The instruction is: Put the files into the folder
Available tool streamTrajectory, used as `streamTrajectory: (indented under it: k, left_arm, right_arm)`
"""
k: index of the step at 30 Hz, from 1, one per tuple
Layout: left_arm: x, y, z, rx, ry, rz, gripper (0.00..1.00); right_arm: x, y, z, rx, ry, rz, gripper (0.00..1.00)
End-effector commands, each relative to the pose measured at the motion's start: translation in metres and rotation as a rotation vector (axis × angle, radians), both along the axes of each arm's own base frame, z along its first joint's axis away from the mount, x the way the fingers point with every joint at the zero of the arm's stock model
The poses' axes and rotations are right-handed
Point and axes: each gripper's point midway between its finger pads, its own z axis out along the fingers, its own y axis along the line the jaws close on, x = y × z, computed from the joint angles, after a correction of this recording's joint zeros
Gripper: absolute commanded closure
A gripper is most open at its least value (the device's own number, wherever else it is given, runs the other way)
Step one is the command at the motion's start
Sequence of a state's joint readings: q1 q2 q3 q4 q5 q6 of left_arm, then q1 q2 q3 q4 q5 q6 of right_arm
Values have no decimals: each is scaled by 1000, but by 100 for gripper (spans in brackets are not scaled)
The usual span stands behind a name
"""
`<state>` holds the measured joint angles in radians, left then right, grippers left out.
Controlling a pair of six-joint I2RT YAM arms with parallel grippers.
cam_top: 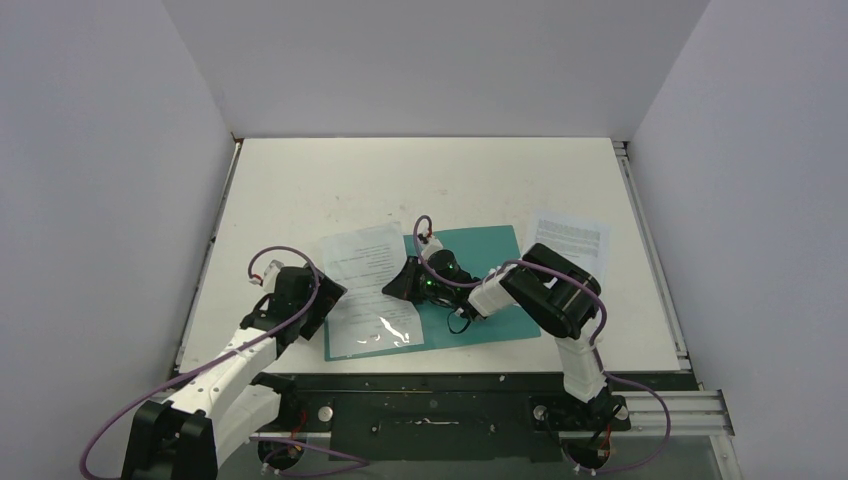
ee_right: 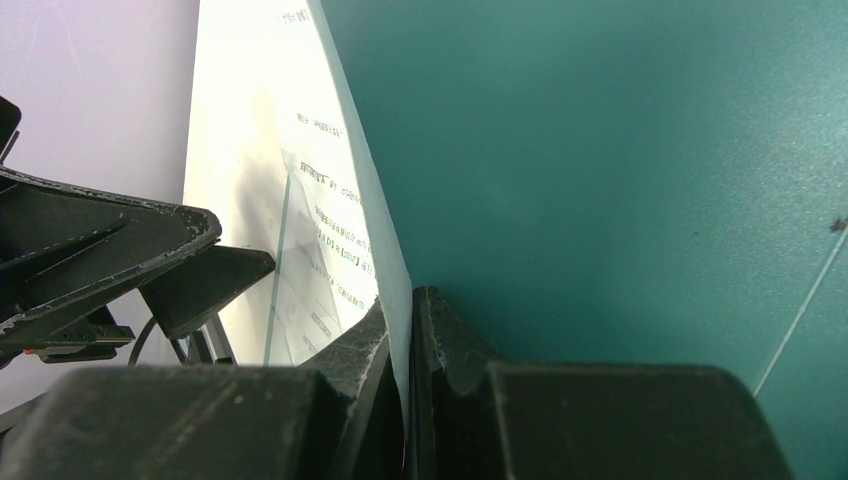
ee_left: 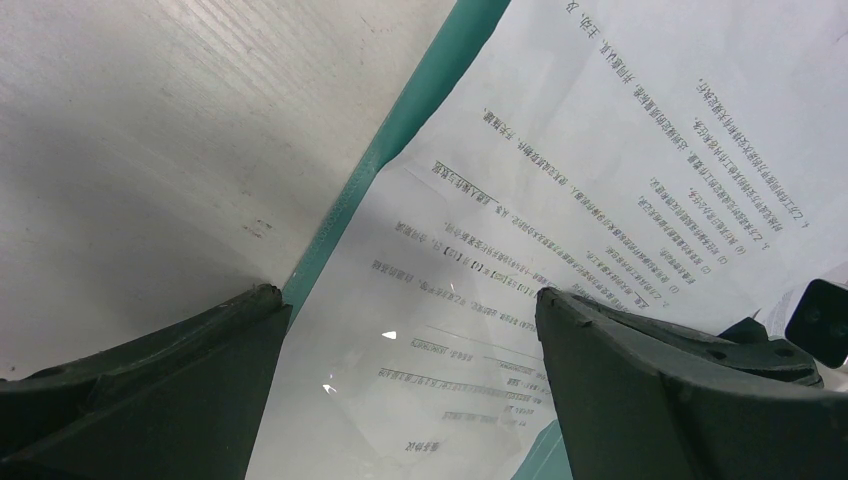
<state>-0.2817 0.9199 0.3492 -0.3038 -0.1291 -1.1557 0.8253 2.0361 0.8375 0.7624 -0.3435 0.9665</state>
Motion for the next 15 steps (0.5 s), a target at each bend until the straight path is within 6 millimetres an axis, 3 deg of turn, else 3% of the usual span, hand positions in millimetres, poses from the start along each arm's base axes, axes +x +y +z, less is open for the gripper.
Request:
streamTrajectory:
  k: [1,15]
  left_arm:
    - [-15,1,-13,6,76,-12,4]
    - [-17,-1,-15,-7,78,-14,4]
  right_arm:
    - [7,-11,-4,-56,2,-45,95]
    - [-4,-4,-3,-42,40,-48,95]
